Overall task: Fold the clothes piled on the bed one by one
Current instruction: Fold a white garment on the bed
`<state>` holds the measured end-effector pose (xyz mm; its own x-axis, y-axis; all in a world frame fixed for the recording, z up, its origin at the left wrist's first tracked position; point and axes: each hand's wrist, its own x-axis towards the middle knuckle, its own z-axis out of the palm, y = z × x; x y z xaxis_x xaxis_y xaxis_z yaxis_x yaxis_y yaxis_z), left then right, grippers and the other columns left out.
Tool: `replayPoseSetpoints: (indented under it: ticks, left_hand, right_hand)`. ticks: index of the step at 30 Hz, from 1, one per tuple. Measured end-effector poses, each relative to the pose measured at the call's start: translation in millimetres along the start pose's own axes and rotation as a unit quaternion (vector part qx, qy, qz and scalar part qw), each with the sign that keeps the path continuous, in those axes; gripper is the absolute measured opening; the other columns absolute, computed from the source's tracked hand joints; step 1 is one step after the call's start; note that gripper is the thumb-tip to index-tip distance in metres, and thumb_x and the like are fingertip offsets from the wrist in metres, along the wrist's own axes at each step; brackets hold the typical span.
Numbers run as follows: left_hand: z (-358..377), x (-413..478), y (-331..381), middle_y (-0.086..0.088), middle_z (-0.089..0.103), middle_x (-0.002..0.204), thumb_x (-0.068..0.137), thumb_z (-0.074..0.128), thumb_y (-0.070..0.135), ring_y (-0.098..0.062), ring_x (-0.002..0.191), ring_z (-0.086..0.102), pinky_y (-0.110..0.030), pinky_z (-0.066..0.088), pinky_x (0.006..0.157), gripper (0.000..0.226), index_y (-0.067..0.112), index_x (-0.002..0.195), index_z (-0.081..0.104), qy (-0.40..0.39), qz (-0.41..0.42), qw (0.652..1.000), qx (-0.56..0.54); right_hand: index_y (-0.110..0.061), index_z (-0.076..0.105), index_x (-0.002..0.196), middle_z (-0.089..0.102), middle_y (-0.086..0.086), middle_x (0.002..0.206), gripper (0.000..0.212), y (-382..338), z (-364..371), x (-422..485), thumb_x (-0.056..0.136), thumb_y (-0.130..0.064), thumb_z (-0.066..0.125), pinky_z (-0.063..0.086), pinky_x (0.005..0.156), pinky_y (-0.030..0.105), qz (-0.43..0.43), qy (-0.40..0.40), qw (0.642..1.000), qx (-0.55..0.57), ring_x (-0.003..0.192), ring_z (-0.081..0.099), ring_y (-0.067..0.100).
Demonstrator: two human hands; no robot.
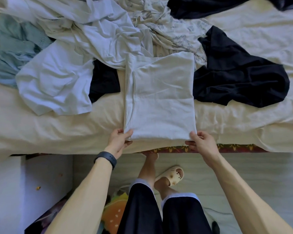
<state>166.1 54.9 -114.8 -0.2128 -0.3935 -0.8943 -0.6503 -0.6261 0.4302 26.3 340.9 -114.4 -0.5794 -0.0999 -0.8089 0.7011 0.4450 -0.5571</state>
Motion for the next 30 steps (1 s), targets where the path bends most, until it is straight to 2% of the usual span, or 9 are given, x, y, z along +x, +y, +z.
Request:
replayPoseSetpoints:
  ticks: [5, 10, 13, 15, 19, 21, 25, 27, 30]
  left_hand:
    - [-9.9, -34.7, -33.1, -0.017, 0.063, 0.118, 0.091, 0.065, -0.006, -0.027, 0.098, 0.065, -0.032, 0.056, 0.071, 0.029, 0.012, 0.110, 0.054, 0.007, -0.027, 0.997, -0.077]
    - [-15.7, -68.0, -80.7, -0.020, 0.060, 0.122, 0.091, 0.057, -0.016, -0.031, 0.105, 0.063, -0.036, 0.054, 0.080, 0.047, 0.011, 0.129, 0.048, 0.038, -0.066, 0.995, -0.071]
    - [-21.7, -78.7, -101.5, -0.023, 0.059, 0.125, 0.091, 0.057, -0.015, -0.033, 0.110, 0.063, -0.038, 0.054, 0.089, 0.047, 0.008, 0.130, 0.047, 0.042, -0.077, 0.994, -0.070]
    - [-25.9, -82.0, -110.7, -0.022, 0.060, 0.124, 0.091, 0.059, -0.014, -0.032, 0.109, 0.064, -0.037, 0.056, 0.087, 0.044, 0.009, 0.127, 0.048, 0.044, -0.076, 0.994, -0.060]
    - [-24.8, -86.1, -115.8, -0.015, 0.057, 0.124, 0.092, 0.060, -0.005, -0.028, 0.101, 0.066, -0.035, 0.059, 0.082, 0.041, 0.016, 0.125, 0.046, 0.041, -0.033, 0.990, 0.130]
    - [-22.9, -92.6, -109.1, -0.006, 0.059, 0.111, 0.092, 0.058, 0.000, -0.026, 0.087, 0.072, -0.036, 0.061, 0.076, 0.047, 0.026, 0.128, 0.042, 0.030, 0.007, 0.973, 0.229]
    - [-31.9, -108.9, -97.0, -0.006, 0.067, 0.093, 0.093, 0.051, 0.010, -0.016, 0.063, 0.072, -0.020, 0.052, 0.055, 0.050, 0.050, 0.122, 0.042, -0.006, 0.116, 0.949, 0.293]
    - [-40.0, -113.7, -94.4, 0.000, 0.068, 0.091, 0.096, 0.047, 0.017, -0.011, 0.062, 0.069, -0.020, 0.050, 0.056, 0.040, 0.056, 0.107, 0.052, -0.034, 0.151, 0.926, 0.344]
    - [-47.2, -116.8, -85.4, 0.004, 0.068, 0.096, 0.094, 0.057, 0.020, -0.012, 0.067, 0.067, -0.028, 0.053, 0.069, 0.032, 0.050, 0.098, 0.065, -0.073, 0.161, 0.923, 0.343]
  right_hand:
    - [-0.010, 0.067, 0.099, 0.075, 0.006, 0.091, 0.020, 17.5, -9.3, -29.0, 0.100, -0.029, 0.064, 0.055, 0.061, 0.024, 0.005, 0.049, 0.999, -0.012, 0.070, 0.074, 0.010]
    - [-0.014, 0.053, 0.105, 0.071, 0.011, 0.099, 0.015, 68.8, -16.4, -66.3, 0.101, -0.023, 0.064, 0.054, 0.064, 0.030, 0.068, 0.062, 0.996, 0.008, 0.073, 0.074, 0.016]
    - [-0.021, 0.047, 0.103, 0.071, 0.013, 0.096, 0.016, 87.8, -18.7, -81.2, 0.100, -0.018, 0.062, 0.053, 0.063, 0.031, 0.078, 0.073, 0.994, 0.021, 0.068, 0.072, 0.016]
    - [-0.021, 0.046, 0.104, 0.071, 0.012, 0.093, 0.017, 94.9, -19.4, -86.9, 0.100, -0.017, 0.062, 0.053, 0.062, 0.031, 0.075, 0.071, 0.995, 0.015, 0.062, 0.072, 0.012]
    - [-0.020, 0.050, 0.107, 0.069, 0.010, 0.094, 0.014, 100.7, -20.7, -95.2, 0.100, -0.014, 0.060, 0.056, 0.066, 0.033, 0.053, 0.061, 0.997, -0.011, 0.062, 0.071, 0.011]
    - [-0.024, 0.054, 0.102, 0.070, 0.007, 0.094, 0.011, 96.9, -22.5, -99.6, 0.100, -0.015, 0.059, 0.059, 0.072, 0.035, 0.022, 0.059, 0.998, -0.031, 0.065, 0.073, 0.012]
    - [-0.024, 0.071, 0.098, 0.076, 0.005, 0.096, 0.020, 80.3, -32.7, -109.6, 0.100, -0.009, 0.057, 0.056, 0.065, 0.023, 0.006, 0.012, 1.000, 0.012, 0.076, 0.076, 0.019]
    - [-0.021, 0.076, 0.102, 0.078, 0.004, 0.102, 0.028, 71.6, -41.8, -112.3, 0.099, -0.004, 0.055, 0.056, 0.071, 0.023, 0.013, -0.034, 0.999, 0.035, 0.087, 0.077, 0.023]
    - [-0.024, 0.073, 0.116, 0.078, 0.003, 0.106, 0.048, 61.4, -58.5, -110.9, 0.088, 0.012, 0.056, 0.052, 0.087, 0.028, -0.013, -0.107, 0.994, -0.005, 0.102, 0.074, 0.019]
